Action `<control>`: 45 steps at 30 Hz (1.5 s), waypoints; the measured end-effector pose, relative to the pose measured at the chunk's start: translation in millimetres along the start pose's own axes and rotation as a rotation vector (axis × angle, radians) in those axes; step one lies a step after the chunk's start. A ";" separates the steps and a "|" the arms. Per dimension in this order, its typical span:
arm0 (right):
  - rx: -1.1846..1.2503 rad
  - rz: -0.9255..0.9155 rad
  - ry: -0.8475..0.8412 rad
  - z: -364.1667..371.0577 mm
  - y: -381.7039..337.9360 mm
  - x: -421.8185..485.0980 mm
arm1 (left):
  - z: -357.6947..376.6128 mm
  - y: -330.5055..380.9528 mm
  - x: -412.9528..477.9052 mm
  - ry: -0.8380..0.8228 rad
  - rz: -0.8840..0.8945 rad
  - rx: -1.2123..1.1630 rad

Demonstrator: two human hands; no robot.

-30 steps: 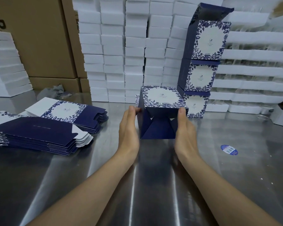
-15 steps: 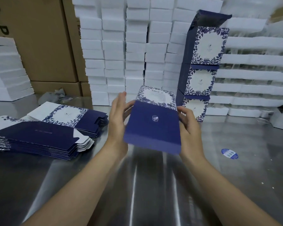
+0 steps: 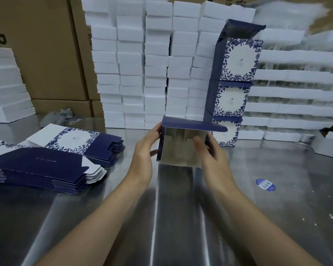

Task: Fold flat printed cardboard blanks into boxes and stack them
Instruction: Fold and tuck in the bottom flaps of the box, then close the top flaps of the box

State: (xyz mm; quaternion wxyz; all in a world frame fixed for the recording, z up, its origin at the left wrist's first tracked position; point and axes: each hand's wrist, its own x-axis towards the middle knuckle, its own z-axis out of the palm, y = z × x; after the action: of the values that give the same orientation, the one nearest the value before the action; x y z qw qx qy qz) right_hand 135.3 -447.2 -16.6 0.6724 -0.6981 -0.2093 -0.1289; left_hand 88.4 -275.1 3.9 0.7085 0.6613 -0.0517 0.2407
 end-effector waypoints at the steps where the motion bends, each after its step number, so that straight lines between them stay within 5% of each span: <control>1: 0.014 0.020 0.027 -1.5 -3.1 -0.2 | 0.1 -0.6 -0.2 -0.049 0.002 0.033; 8: -0.093 -0.131 0.261 -13.7 -14.3 2.0 | -0.1 -7.4 2.6 0.167 0.035 0.259; 12: -0.080 -0.191 0.433 -22.3 -18.0 7.6 | -1.2 -2.6 4.7 0.243 0.062 0.190; 19: 0.338 0.208 0.316 -34.7 -18.6 16.0 | -15.1 6.7 17.9 0.402 -0.390 -0.422; 23: 0.507 0.345 0.259 -30.5 -10.0 14.7 | -14.0 7.2 16.5 0.401 -0.439 -0.577; 28: -0.085 -0.080 0.504 -32.5 -18.7 14.2 | -14.0 6.0 15.5 0.327 -0.250 -0.380; 33: -0.915 -0.636 0.465 -24.1 -33.4 1.5 | -3.5 8.6 8.1 0.326 -0.032 -0.116; 37: -1.031 -0.793 0.346 -1.1 -44.8 -15.9 | 4.9 5.5 5.4 0.363 0.127 0.070; 40: -0.943 -0.752 0.104 18.1 -47.9 -28.3 | 9.7 3.8 0.4 0.354 0.215 0.150; 45: -1.021 -0.296 -0.163 26.7 -49.2 -38.2 | 14.3 4.2 -10.0 0.267 0.361 0.217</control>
State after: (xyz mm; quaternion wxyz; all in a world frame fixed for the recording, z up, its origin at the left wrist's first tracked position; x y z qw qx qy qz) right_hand 76.1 -424.9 7.6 0.2036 -0.9072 -0.2674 -0.2532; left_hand 81.4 -291.5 5.5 0.5792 0.6761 -0.0490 0.4528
